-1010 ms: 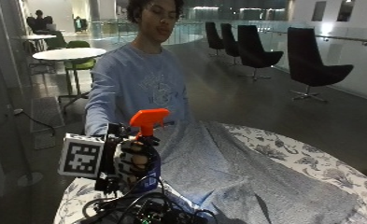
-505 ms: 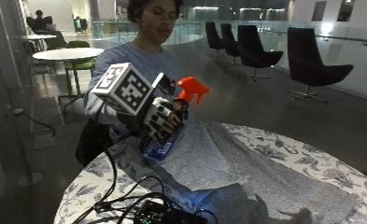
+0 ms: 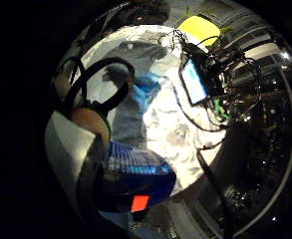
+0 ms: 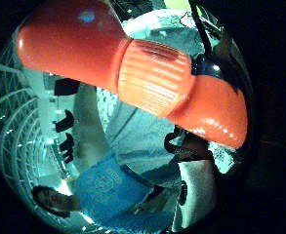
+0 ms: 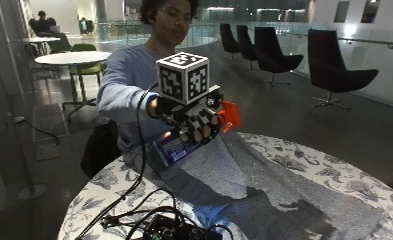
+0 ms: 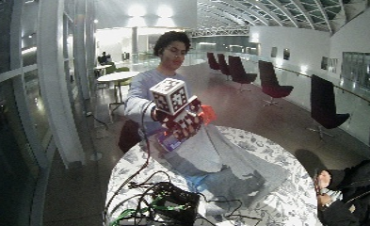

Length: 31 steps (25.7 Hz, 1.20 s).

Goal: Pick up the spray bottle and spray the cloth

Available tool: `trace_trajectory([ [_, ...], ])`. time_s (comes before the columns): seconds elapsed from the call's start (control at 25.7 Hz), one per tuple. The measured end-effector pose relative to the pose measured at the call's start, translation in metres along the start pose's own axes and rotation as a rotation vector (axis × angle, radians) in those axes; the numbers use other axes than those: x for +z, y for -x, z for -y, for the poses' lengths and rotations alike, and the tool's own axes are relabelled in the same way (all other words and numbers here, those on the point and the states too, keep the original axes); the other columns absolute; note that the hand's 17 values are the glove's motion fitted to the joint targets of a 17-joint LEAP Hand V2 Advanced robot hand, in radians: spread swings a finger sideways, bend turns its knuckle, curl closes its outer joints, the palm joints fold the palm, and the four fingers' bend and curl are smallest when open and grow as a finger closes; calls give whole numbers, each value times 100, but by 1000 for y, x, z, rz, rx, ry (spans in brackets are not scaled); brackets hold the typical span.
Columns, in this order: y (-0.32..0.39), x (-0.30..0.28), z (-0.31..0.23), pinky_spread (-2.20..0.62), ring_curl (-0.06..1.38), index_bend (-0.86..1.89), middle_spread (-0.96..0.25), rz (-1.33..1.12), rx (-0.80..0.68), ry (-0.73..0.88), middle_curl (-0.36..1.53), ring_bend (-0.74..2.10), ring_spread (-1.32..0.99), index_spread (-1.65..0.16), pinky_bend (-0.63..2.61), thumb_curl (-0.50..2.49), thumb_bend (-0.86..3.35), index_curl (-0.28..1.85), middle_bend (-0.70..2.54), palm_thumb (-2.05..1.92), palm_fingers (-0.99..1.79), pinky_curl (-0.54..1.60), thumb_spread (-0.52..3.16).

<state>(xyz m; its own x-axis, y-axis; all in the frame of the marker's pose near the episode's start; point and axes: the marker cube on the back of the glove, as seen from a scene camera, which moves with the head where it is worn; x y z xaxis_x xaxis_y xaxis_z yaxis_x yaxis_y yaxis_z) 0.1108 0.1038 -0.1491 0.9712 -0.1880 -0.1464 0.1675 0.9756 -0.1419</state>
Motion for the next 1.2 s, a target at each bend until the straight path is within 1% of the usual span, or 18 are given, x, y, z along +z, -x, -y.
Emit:
trace_trajectory([
  [0.39, 15, 16, 11, -25, 46, 12, -10, -113, 20, 59, 50, 68, -14, -23, 59, 59, -3, 33, 43, 95, 122, 46, 63],
  [0.78, 12, 23, 14, -24, 46, 12, -10, -144, 25, 131, 50, 67, -14, -23, 59, 60, -3, 33, 43, 94, 122, 45, 63],
  [1.2, 13, 27, 13, -23, 46, 12, -10, -152, 24, 155, 50, 67, -14, -23, 59, 61, -3, 33, 43, 94, 121, 45, 64],
])
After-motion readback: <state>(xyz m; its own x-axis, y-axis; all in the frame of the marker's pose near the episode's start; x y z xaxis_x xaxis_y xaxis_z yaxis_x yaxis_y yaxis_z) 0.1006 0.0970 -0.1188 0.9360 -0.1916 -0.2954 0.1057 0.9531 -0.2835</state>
